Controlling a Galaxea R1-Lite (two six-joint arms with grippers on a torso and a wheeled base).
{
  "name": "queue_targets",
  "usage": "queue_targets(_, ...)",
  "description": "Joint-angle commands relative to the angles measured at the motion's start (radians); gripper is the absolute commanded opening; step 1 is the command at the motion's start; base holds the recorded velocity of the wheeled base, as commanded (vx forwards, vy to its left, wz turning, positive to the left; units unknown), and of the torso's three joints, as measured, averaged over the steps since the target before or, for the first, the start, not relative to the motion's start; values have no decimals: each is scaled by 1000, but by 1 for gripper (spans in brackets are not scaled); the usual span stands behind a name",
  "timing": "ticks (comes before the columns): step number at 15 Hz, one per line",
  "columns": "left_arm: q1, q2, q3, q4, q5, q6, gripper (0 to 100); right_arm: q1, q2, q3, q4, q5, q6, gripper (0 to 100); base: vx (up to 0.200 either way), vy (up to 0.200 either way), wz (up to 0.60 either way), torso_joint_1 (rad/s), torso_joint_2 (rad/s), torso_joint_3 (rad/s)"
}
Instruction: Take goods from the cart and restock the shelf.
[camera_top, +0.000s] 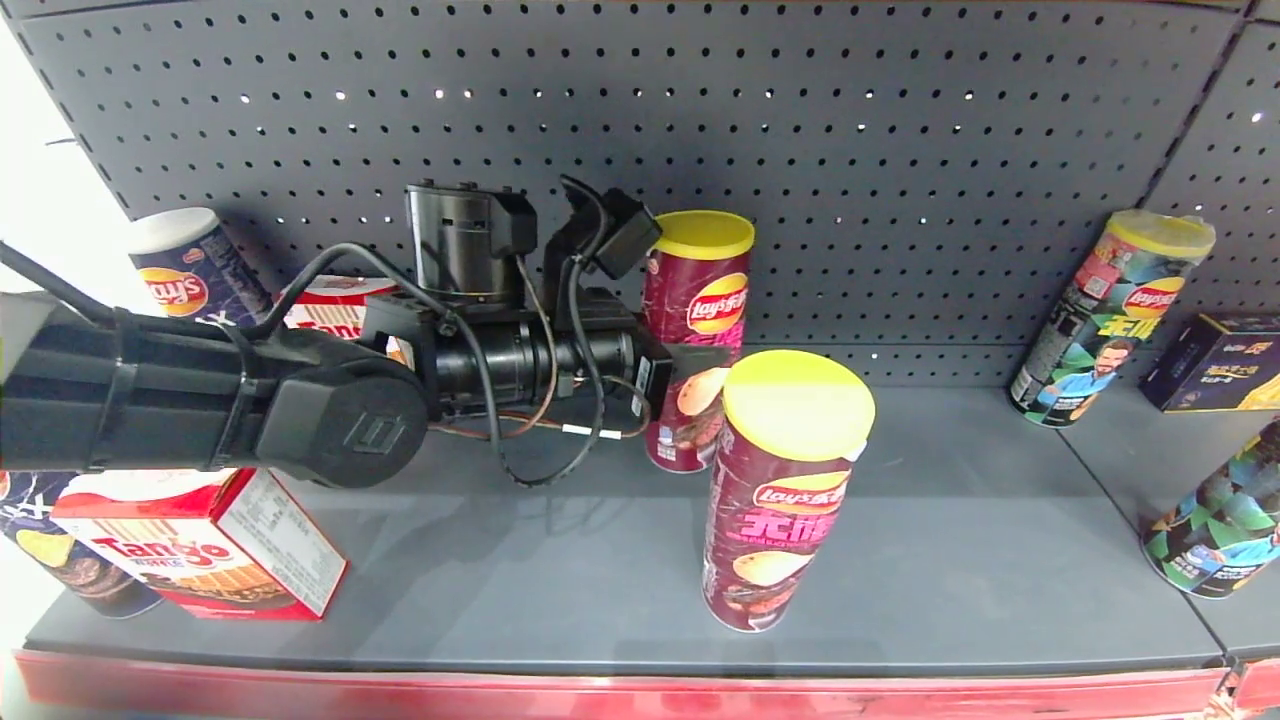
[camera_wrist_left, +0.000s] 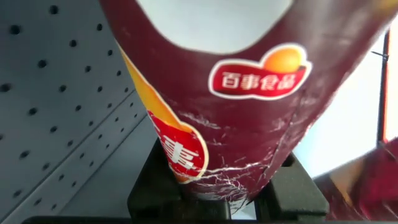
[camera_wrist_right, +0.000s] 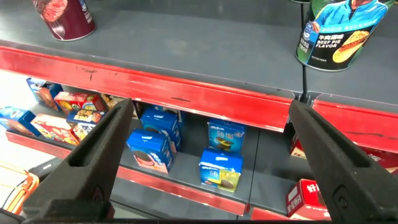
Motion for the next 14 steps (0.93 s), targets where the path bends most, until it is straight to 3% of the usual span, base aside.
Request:
queue_targets(1,0,43,-15,-13,-1,-1,0,0,2,0,0,0,0,100,0,0,0,0,0,0)
queue_targets(7,5,114,-107,-18,-1,-1,0,0,2,0,0,0,0,100,0,0,0,0,0,0)
queue_targets(14,6,161,-143,-53,-1,1,0,0,2,0,0,0,0,100,0,0,0,0,0,0)
